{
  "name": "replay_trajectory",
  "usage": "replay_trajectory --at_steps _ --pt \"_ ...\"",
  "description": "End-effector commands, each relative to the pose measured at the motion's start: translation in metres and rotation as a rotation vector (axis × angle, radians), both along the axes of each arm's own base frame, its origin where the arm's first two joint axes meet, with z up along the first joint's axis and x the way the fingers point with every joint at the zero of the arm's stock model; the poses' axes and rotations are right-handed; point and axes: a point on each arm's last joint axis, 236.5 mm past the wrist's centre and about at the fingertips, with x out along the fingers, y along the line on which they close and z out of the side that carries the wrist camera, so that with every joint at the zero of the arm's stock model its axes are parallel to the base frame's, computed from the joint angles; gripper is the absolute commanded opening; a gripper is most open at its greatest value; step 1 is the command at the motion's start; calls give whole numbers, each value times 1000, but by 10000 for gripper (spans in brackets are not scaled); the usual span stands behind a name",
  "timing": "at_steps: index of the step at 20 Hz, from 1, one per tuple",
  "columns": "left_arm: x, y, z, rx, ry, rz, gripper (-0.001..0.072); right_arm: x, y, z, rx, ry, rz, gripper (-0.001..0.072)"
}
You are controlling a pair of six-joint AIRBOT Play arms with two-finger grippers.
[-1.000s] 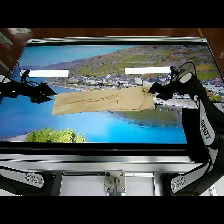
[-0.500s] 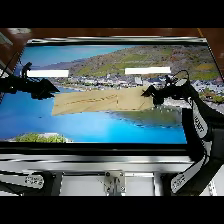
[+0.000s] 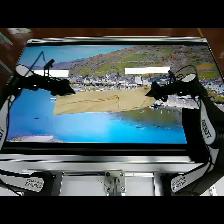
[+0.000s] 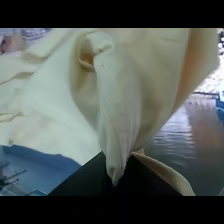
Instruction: Fold the shirts.
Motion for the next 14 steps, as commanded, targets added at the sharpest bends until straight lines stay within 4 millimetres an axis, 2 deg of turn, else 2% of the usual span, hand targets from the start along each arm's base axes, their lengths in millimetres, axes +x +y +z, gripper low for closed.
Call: replay_trajectory --at_steps 1,3,6,8,11,14 --pt "-1 -69 -21 -8 -23 -74 40 -21 -4 72 7 -87 56 67" --pt "-10 -117 -33 -91 17 -99 40 -45 -3 107 -14 -117 115 66" --pt "-27 -192 -32 -262 42 -139 39 -84 -4 144 -76 -130 183 67" --pt "-45 -233 -32 -327 44 -186 40 -102 -3 168 -94 -157 196 67" --pt "-79 -281 -45 -355 89 -231 39 -120 0 200 -109 -209 183 67" --pt "-119 -330 -45 -426 158 -261 39 -131 1 222 -126 -264 167 67"
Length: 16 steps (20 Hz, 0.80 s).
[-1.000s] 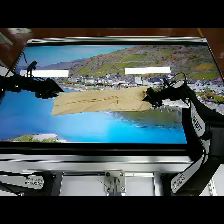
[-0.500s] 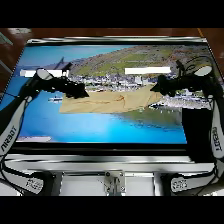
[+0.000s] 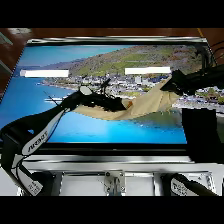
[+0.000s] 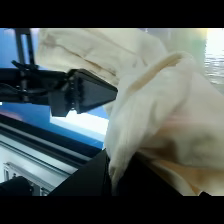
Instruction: Fold the shirts.
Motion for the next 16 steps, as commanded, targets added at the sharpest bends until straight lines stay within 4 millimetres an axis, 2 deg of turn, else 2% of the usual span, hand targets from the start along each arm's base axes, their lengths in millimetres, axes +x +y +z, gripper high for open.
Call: replay_trajectory --at_steps 1,3,4,6,8,10,12,13,15,16 --pt "-42 -58 0 -79 65 -21 39 -17 0 23 -18 -40 -13 67" --pt "-50 -70 -5 -69 52 -19 38 -17 1 23 -16 -39 -18 67" --pt "-46 -69 -6 -66 47 -6 38 -15 3 22 -21 -44 -16 67" --pt "-12 -51 -3 -50 -2 78 35 -8 16 18 -30 -59 -1 67" --pt "37 -11 15 -26 -82 184 35 8 41 15 -18 -103 21 67" --pt "81 51 41 34 -194 244 35 28 77 7 4 -150 45 67" --pt "116 136 65 162 -297 317 35 42 126 -9 36 -171 87 66" --pt "130 186 78 245 -334 375 35 44 155 -20 61 -168 114 66" --pt "141 278 104 382 -377 488 35 43 209 -47 97 -150 161 67" --pt "139 314 117 428 -391 527 36 41 237 -66 109 -137 180 66"
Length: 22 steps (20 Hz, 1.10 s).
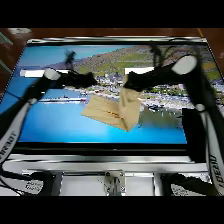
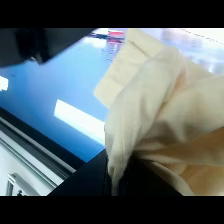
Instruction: Fold the shirts.
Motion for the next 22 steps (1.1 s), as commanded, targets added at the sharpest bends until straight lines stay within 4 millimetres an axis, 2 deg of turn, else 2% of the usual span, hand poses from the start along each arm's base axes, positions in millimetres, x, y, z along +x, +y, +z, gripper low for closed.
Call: replay_trajectory --at_steps 1,2,3,4,5,6,7,9,11,13,14,16,18,20,21,22 --pt "2 153 39 235 -44 196 36 4 96 -52 54 -2 37 66" --pt "-6 179 51 256 -44 228 36 1 118 -72 64 21 39 66" --pt "-14 197 61 264 -42 252 36 -1 137 -93 76 51 28 76" --pt "-21 208 70 267 -43 268 37 -1 153 -115 89 74 5 186" --pt "-29 214 78 278 -50 263 37 -1 166 -132 113 112 -25 538" --pt "-36 215 82 292 -55 243 37 1 172 -143 142 153 -56 673" --pt "-41 212 84 303 -54 217 37 -1 177 -148 178 206 -76 673" --pt "-45 204 80 310 -47 182 37 -7 169 -149 174 257 -46 673" --pt "-48 196 69 309 -30 164 37 -22 138 -152 82 297 52 673" --pt "-55 189 52 321 -3 125 37 -38 83 -155 -73 338 152 673" --pt "-58 187 44 319 17 118 37 -42 48 -157 -169 356 174 673" --pt "-64 186 34 319 41 112 37 -46 -42 -159 -399 416 145 673" --pt "-67 185 34 321 44 107 37 -48 -112 -155 -498 485 63 673" --pt "-70 184 38 320 40 103 37 -50 -146 -161 -452 537 -47 673" --pt "-72 183 41 320 37 100 37 -52 -148 -169 -394 566 -97 674" --pt "-75 182 44 317 36 96 37 -55 -141 -180 -316 594 -132 673"
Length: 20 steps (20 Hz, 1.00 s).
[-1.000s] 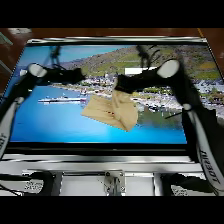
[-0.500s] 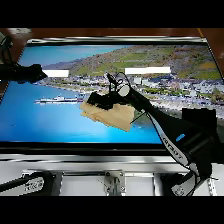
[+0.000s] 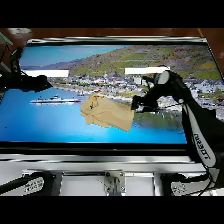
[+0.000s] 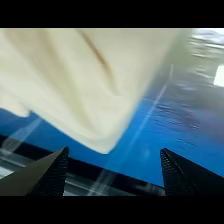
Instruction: Fold the shirts.
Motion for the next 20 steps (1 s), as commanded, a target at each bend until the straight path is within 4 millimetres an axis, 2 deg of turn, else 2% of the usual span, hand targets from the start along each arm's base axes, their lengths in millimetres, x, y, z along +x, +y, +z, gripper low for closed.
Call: replay_trajectory --at_steps 1,4,6,10,11,12,13,14,15,17,19,20 --pt "-10 -4 6 -8 8 -14 37 -19 -23 -25 79 88 -171 674" --pt "-19 -9 22 -22 -9 -9 37 -16 19 -55 233 32 -289 673" --pt "-24 -14 37 -37 -39 -3 37 -9 34 -66 269 -10 -371 674" --pt "-35 -26 66 -55 -105 -18 37 5 56 -70 294 -61 -435 672" --pt "-37 -27 73 -63 -118 -9 37 7 62 -70 312 -58 -457 564" --pt "-38 -28 77 -71 -126 0 37 8 67 -70 328 -49 -476 278" --pt "-40 -30 82 -81 -135 -3 37 11 69 -69 343 -44 -496 79" --pt "-42 -33 87 -95 -143 -6 37 17 69 -63 359 -69 -491 65" --pt "-43 -36 91 -106 -151 -9 37 25 68 -52 374 -128 -439 65" --pt "-46 -39 98 -119 -165 -13 38 43 56 -9 424 -267 -312 66" --pt "-48 -39 101 -118 -174 -14 37 66 24 56 468 -405 -306 65" --pt "-48 -39 101 -118 -175 -14 37 77 -2 93 474 -489 -326 65"
